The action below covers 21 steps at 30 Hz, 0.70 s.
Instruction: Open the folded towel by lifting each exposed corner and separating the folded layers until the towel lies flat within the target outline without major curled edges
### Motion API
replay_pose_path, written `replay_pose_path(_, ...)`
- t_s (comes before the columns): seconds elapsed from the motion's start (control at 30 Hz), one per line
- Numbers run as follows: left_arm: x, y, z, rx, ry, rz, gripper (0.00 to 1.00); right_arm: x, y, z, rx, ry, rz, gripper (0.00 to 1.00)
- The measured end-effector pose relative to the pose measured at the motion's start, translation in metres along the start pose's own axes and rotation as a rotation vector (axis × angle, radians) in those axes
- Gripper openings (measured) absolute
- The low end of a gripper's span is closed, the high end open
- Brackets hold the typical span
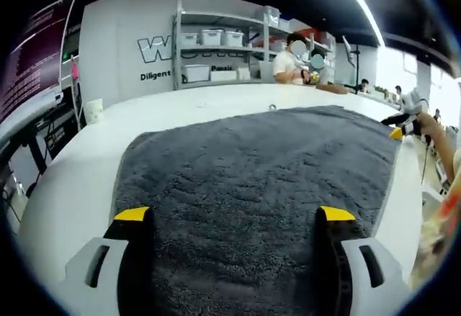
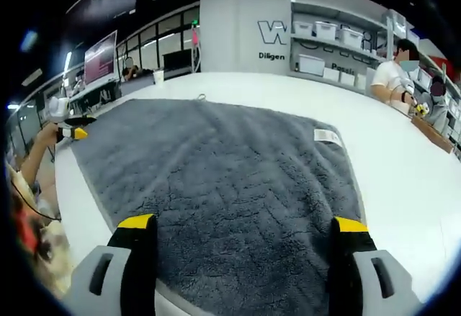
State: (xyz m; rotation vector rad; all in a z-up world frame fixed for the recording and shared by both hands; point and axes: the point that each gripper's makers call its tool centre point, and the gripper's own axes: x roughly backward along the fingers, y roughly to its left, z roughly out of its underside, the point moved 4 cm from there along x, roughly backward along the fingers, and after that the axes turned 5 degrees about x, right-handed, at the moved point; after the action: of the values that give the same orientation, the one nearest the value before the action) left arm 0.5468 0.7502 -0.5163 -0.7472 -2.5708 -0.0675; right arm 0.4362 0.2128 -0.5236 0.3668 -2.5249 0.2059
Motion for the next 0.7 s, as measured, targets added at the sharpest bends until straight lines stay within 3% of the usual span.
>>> replay_pose_path(0.27, 0.007, 0.002, 0.003, 0.0, 0.008, 0.0, 0.9, 0.005, 0.001, 0.003, -0.001, -0.038, -0.004, 1.0)
replay_pose_path(0.5, 0.012, 0.0, 0.005, -0.003, 0.005, 0.003, 0.91, 0.01, 0.001, 0.004, 0.003, -0.03, -0.012, 0.99)
replay_pose_path(0.63, 0.017, -0.003, 0.005, -0.007, 0.02, 0.031, 0.95, 0.016, 0.004, 0.002, -0.016, -0.016, -0.054, 0.99)
replay_pose_path(0.7, 0.02, -0.006, 0.003, 0.0, 0.033, 0.043, 0.97, 0.022, 0.004, -0.004, -0.032, -0.044, -0.061, 0.99)
